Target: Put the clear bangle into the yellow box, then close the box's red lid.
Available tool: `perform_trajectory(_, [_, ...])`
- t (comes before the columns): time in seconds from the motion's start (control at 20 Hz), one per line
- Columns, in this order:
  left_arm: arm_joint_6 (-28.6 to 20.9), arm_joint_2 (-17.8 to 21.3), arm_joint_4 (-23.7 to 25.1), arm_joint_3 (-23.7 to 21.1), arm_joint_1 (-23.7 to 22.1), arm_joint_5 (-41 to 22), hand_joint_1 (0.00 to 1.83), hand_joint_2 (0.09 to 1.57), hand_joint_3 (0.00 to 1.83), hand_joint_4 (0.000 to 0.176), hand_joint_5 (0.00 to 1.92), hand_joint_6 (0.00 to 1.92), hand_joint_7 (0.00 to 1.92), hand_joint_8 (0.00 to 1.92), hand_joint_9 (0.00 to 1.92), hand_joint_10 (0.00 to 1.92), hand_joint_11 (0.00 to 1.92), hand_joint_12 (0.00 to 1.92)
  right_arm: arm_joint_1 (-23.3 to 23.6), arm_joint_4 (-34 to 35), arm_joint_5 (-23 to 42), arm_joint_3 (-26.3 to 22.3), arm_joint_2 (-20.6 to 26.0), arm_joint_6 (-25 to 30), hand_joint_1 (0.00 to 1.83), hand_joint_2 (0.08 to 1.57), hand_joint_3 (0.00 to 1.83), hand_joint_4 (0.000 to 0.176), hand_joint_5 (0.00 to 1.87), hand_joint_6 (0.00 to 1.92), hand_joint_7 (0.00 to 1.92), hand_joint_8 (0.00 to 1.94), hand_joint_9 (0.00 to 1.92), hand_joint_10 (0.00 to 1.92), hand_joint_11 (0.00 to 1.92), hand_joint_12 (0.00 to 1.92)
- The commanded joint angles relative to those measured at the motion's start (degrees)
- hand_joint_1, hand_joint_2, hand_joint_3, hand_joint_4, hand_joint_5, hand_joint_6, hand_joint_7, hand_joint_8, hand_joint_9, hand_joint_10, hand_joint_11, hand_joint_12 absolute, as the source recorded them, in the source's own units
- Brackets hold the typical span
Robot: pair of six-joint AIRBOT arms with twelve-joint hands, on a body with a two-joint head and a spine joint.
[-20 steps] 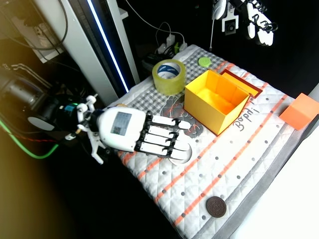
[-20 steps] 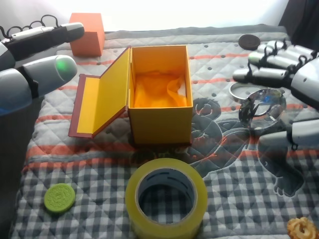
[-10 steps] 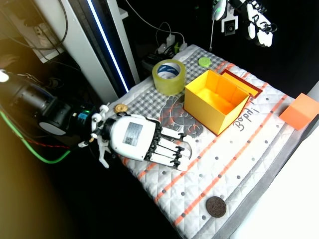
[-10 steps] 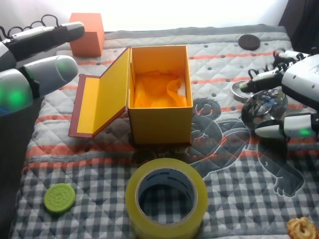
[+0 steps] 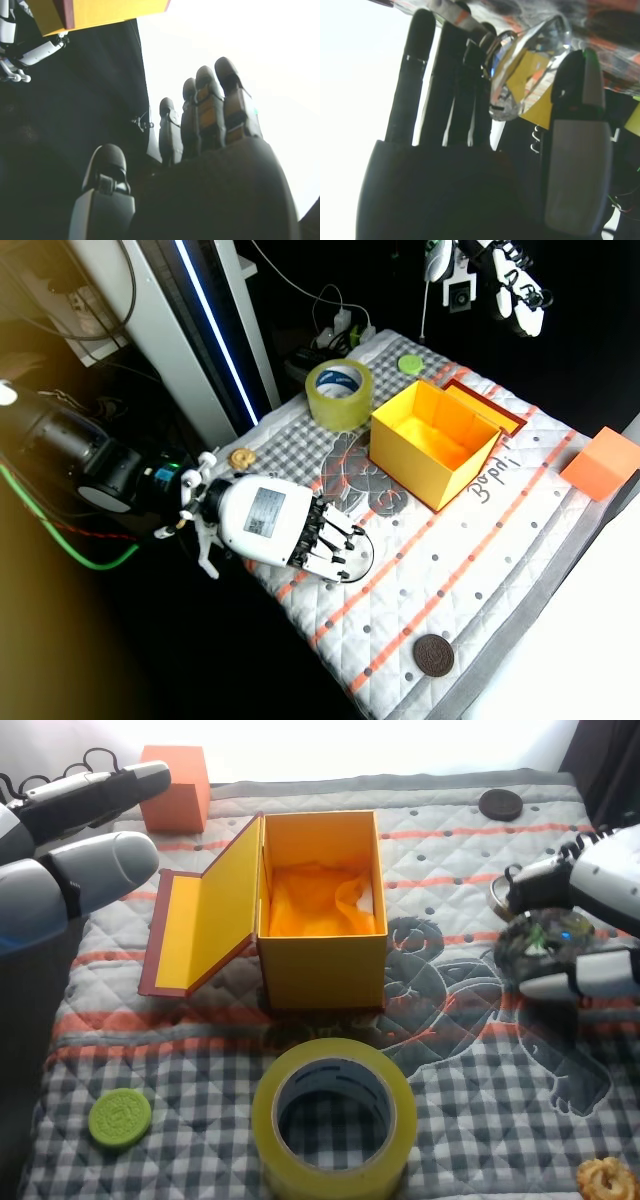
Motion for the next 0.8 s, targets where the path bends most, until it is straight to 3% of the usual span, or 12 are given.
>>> perform_trajectory(0.0, [-0.27,-0.22,0.37,0.11,-0.46,-7.03,0.04,1.18,0.0,0.176,0.32,0.0,0.3,0.0,0.29,0.0,0.0,0.62,0.75,0.22,12.72,-0.55,1.32,0.52,1.22,1.15,0.01,0.0,0.82,1.17,1.0,1.02,1.29,0.02,0.84,1.01])
perform_trajectory(0.05, [-0.27,-0.33,0.36,0.15,-0.46,-7.04,0.03,1.18,0.0,0.176,0.32,0.0,0.3,0.0,0.29,0.0,0.0,0.63,1.15,-0.76,16.08,-1.93,2.64,0.81,1.21,1.18,0.0,0.0,0.77,1.22,0.98,1.08,1.29,0.02,0.9,0.87])
perform_trajectory(0.15, [-0.28,-0.5,0.16,0.25,-0.45,-7.0,0.0,1.18,0.0,0.176,0.34,0.01,0.32,0.0,0.29,0.0,0.0,0.58,2.79,-2.73,19.56,-2.67,3.22,1.76,1.21,1.17,0.0,0.0,0.78,1.23,1.0,1.01,1.28,0.01,1.02,0.63])
perform_trajectory(0.25, [-0.28,-0.65,0.02,0.36,-0.45,-6.98,0.0,1.18,0.0,0.176,0.35,0.0,0.33,0.0,0.3,0.0,0.0,0.53,6.7,-5.5,21.43,-2.87,2.44,2.06,1.21,1.16,0.0,0.0,0.78,1.22,1.02,0.99,1.28,0.01,1.04,0.59])
perform_trajectory(0.35, [-0.27,-0.85,0.04,0.58,-0.49,-6.97,0.06,1.18,0.0,0.176,0.36,0.0,0.32,0.0,0.3,0.0,0.0,0.5,11.46,-8.51,21.82,-2.67,0.9,2.06,1.21,1.16,0.0,0.0,0.78,1.23,1.02,0.97,1.27,0.0,1.13,0.39])
perform_trajectory(0.5, [-0.28,-1.17,0.01,1.09,-0.94,-6.74,0.03,1.19,0.0,0.169,0.37,0.0,0.32,0.0,0.31,0.0,0.0,0.65,15.08,-9.8,21.8,-1.8,-1.93,2.07,1.22,1.15,0.0,0.0,0.82,1.18,1.05,0.93,1.29,0.0,1.17,0.37])
perform_trajectory(0.6, [-0.28,-1.67,-0.3,1.69,-1.3,-6.79,0.05,1.19,0.0,0.166,0.38,0.0,0.31,0.0,0.31,0.0,0.0,0.56,16.86,-9.81,21.4,-0.77,-4.78,2.07,1.24,1.13,0.0,0.0,0.84,1.13,1.12,0.83,1.32,0.01,1.18,0.35])
perform_trajectory(0.75, [-0.28,-2.2,-1.25,2.64,-1.76,-7.21,0.04,1.18,0.0,0.159,0.38,0.0,0.3,0.0,0.27,0.0,0.0,0.51,19.67,-9.63,19.65,1.4,-10.44,2.07,1.22,1.15,0.0,0.0,0.81,1.17,1.04,0.98,1.33,0.0,1.31,0.29])
